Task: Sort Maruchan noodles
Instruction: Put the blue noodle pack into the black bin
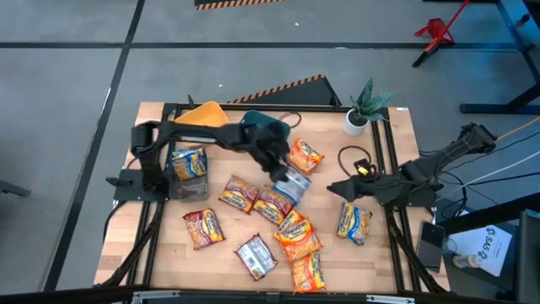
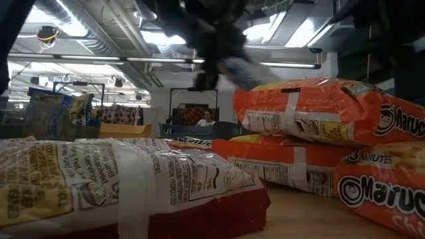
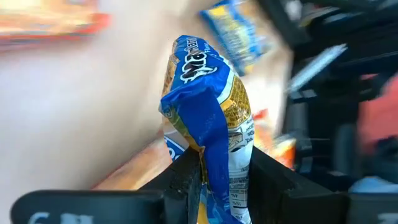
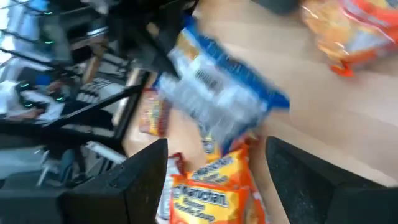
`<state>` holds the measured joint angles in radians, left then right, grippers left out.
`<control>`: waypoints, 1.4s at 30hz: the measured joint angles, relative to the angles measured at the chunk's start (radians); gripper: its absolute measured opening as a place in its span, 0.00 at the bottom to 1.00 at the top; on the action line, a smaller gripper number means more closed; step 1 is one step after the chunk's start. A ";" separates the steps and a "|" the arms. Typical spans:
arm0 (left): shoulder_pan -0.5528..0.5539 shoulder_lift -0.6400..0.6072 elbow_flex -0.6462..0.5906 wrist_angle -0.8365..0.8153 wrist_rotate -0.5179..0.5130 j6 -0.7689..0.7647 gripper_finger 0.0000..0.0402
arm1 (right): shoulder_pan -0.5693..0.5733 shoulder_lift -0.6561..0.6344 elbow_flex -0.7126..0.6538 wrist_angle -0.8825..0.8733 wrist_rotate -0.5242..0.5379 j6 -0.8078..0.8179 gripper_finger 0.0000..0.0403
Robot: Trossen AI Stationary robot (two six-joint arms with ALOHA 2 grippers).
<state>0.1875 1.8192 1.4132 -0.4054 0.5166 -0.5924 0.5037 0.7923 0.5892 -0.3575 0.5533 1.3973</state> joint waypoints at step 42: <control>0.068 -0.667 -0.326 -1.166 -0.455 0.780 0.22 | 0.000 -0.070 -0.001 -0.176 0.019 -0.096 0.64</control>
<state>0.2554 1.1526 1.0872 -1.5719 0.0614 0.1878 0.5034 0.7223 0.5880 -0.5339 0.5728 1.3014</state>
